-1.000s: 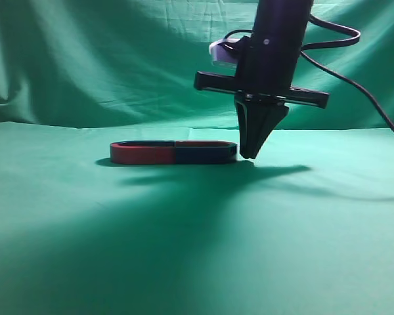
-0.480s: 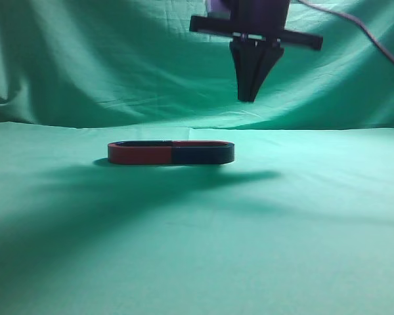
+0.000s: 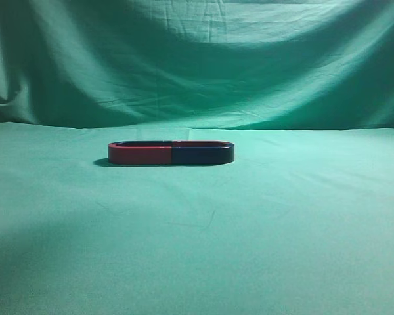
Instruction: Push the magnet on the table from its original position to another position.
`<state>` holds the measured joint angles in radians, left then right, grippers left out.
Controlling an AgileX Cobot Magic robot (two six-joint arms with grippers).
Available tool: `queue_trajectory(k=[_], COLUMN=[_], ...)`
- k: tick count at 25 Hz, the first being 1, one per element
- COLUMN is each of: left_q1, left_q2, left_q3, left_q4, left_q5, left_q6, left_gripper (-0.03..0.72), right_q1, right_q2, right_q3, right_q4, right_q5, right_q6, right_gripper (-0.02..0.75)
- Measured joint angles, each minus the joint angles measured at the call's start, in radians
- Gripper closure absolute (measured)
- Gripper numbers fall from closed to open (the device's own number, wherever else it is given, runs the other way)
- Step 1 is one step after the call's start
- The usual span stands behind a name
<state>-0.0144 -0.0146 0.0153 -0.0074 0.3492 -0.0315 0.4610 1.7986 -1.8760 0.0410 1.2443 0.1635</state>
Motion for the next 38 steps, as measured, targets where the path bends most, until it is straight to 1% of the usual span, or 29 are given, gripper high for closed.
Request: queue_trajectory(k=[6, 12, 17, 26, 31, 34, 38], left_q1=[0.000, 0.000, 0.000, 0.000, 0.000, 0.000, 0.000], left_q2=[0.000, 0.000, 0.000, 0.000, 0.000, 0.000, 0.000], left_q3=[0.000, 0.000, 0.000, 0.000, 0.000, 0.000, 0.000], left_q4=[0.000, 0.000, 0.000, 0.000, 0.000, 0.000, 0.000], left_q5=[0.000, 0.000, 0.000, 0.000, 0.000, 0.000, 0.000], left_q6=[0.000, 0.000, 0.000, 0.000, 0.000, 0.000, 0.000], left_gripper=[0.316, 0.316, 0.316, 0.316, 0.316, 0.316, 0.316], right_q1=[0.000, 0.000, 0.000, 0.000, 0.000, 0.000, 0.000], right_q2=[-0.269, -0.522, -0.724, -1.151, -1.357, -1.455, -1.574], right_q3=[0.160, 0.365, 0.550, 0.931, 1.055, 1.130, 1.280], right_q4=[-0.086, -0.125, -0.132, -0.132, -0.128, -0.159, -0.240], right_q5=[0.008, 0.016, 0.016, -0.197, -0.163, -0.214, -0.379], right_q6=[0.026, 0.062, 0.081, 0.092, 0.095, 0.095, 0.095], right_gripper=[0.738, 0.738, 0.738, 0.738, 0.738, 0.738, 0.738])
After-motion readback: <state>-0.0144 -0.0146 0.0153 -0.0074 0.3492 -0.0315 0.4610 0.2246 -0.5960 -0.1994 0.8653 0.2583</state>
